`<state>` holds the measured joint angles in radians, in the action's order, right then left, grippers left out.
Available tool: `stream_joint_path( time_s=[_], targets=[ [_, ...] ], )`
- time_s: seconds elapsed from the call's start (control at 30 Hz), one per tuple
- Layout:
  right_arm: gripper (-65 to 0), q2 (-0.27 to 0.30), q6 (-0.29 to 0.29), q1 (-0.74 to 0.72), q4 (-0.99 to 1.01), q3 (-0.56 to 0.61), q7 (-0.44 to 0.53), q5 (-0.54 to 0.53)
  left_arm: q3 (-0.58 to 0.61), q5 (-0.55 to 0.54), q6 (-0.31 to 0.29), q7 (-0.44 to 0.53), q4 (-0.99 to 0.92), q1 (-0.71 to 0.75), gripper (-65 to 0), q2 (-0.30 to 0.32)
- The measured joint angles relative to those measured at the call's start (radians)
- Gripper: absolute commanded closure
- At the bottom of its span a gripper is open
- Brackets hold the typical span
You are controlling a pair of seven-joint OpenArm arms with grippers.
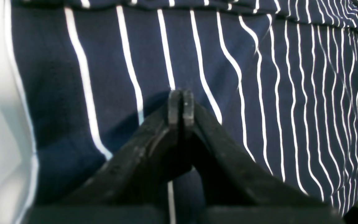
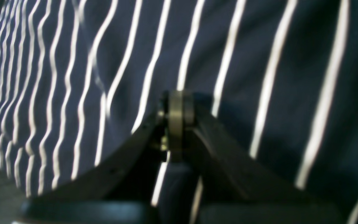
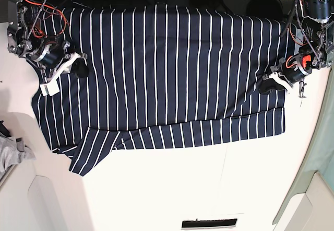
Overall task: Layout the t-shirt on the table in an organized manner, then fold the t-shirt properly
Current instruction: 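Pull the hem corners with both grippers to square the shirt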
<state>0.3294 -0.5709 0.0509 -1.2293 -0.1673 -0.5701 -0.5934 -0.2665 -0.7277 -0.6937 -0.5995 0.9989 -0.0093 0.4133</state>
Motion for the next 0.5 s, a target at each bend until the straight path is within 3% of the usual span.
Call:
stream_joint_path(
  time_s=[0.13,0.33,0.5],
  targets=[
    [0.0,0.001,-0.006,0.024,-0.004,0.0,0.005,-0.012,0.0,-0.007,0.0,0.001,0.001,0.005,-0.1,0.0],
    [0.0,0.004,-0.008,0.055,-0.01,-0.016,0.012,-0.019,0.0,-0.068,-0.003,-0.005,0.001,0.023,-13.5,0.002],
    [0.0,0.003,-0.013,0.058,-0.01,-0.049,0.005,-0.019,-0.014,-0.112,0.001,-0.022,0.012,0.026,-13.9,0.005]
  ],
)
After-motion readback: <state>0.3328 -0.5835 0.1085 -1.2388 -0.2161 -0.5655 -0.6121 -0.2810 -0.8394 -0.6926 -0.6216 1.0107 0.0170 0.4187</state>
